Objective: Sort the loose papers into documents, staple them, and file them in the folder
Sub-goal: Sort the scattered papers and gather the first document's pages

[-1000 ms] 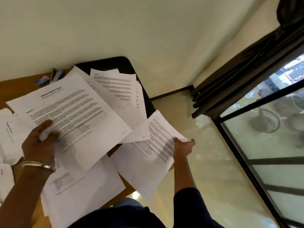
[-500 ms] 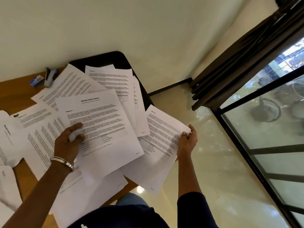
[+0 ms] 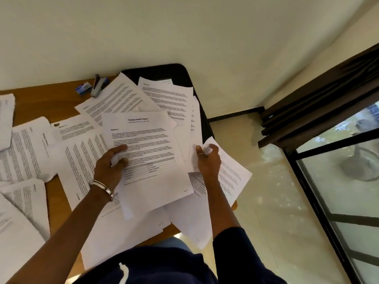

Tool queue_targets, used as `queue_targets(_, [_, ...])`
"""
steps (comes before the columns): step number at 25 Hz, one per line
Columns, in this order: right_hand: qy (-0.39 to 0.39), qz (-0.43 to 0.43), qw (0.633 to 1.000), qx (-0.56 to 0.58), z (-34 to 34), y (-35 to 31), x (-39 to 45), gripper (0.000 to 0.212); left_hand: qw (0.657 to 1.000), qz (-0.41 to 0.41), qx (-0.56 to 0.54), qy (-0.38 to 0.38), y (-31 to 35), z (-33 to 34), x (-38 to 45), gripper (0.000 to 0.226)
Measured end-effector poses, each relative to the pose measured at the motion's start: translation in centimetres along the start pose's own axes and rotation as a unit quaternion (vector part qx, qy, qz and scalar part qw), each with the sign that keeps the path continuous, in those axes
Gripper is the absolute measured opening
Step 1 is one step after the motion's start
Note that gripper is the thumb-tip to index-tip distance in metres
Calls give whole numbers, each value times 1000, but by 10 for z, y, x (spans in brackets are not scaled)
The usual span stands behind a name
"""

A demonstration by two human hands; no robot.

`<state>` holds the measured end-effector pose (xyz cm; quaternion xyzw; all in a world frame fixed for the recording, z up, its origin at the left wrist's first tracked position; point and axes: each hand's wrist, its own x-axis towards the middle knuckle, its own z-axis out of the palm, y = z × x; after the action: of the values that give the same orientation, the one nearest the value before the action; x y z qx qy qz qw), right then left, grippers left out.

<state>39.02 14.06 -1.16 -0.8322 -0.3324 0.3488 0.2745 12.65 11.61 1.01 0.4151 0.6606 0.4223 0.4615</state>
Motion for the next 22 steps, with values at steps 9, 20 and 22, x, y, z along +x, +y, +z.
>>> queue_targets(9, [28,-86,995,-34,-40,-49,6,13,999,5,-9,31,-12,-5,5,40])
queue_targets(20, [101,-405,895,158,-62,-174,-67,16,994,3,-31,105,-14,-49,17,39])
queue_targets(22, [88,-231,937,245,-44,-153,-49,19,992,-7,-36,120,-15,-67,16,38])
